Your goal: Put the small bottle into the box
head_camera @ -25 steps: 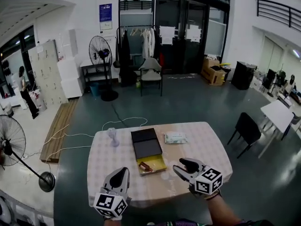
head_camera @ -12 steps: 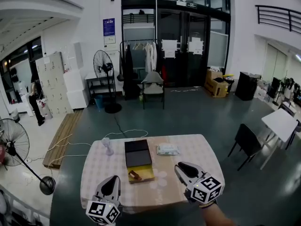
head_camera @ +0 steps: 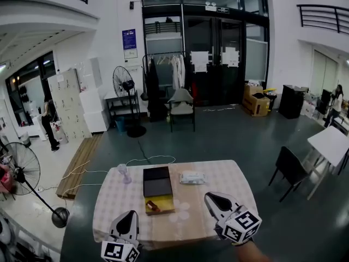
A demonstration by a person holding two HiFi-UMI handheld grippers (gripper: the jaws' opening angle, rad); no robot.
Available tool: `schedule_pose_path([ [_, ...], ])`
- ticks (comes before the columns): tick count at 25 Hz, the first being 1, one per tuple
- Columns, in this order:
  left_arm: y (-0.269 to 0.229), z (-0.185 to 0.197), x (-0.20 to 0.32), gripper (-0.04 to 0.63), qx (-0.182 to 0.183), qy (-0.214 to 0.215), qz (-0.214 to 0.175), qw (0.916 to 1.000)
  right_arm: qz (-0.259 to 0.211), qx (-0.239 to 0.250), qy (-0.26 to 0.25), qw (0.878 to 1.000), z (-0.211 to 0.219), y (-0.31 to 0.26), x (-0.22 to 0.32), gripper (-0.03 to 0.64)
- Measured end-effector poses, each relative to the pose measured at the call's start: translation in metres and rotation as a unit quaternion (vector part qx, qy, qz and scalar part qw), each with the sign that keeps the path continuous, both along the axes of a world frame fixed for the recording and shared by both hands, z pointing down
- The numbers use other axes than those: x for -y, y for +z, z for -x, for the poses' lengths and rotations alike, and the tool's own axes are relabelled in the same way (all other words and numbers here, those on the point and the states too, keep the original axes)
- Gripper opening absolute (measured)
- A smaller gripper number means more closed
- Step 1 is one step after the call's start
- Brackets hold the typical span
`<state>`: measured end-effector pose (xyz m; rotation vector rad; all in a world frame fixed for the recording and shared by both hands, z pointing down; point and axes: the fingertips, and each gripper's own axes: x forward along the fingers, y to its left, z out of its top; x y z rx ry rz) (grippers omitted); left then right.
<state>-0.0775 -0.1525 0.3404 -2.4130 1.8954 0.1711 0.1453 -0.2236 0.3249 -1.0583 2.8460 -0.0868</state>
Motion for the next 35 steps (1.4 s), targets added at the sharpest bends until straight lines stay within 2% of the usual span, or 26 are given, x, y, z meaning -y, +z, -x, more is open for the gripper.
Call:
schedule_pose_path([
  [5, -0.006, -0.01, -0.004, 0.023, -0.024, 0.006, -0.002, 0.9997, 0.002, 0.0, -0.002, 1.0, -0.005, 0.002, -0.001, 0.008],
  [21, -0.003, 0.013, -0.011, 0.024, -0.014, -0.01, -0.005, 0.9998, 0.02, -0.004, -0.004, 1.0, 0.013, 0.013, -0.005, 0.006],
  [35, 0.001, 0.007, -0.004, 0.023, -0.015, 0.0, -0.001, 0.9999, 0.022, -0.008, -0.003, 1.0, 0.014, 0.017, -0.001, 0.006],
])
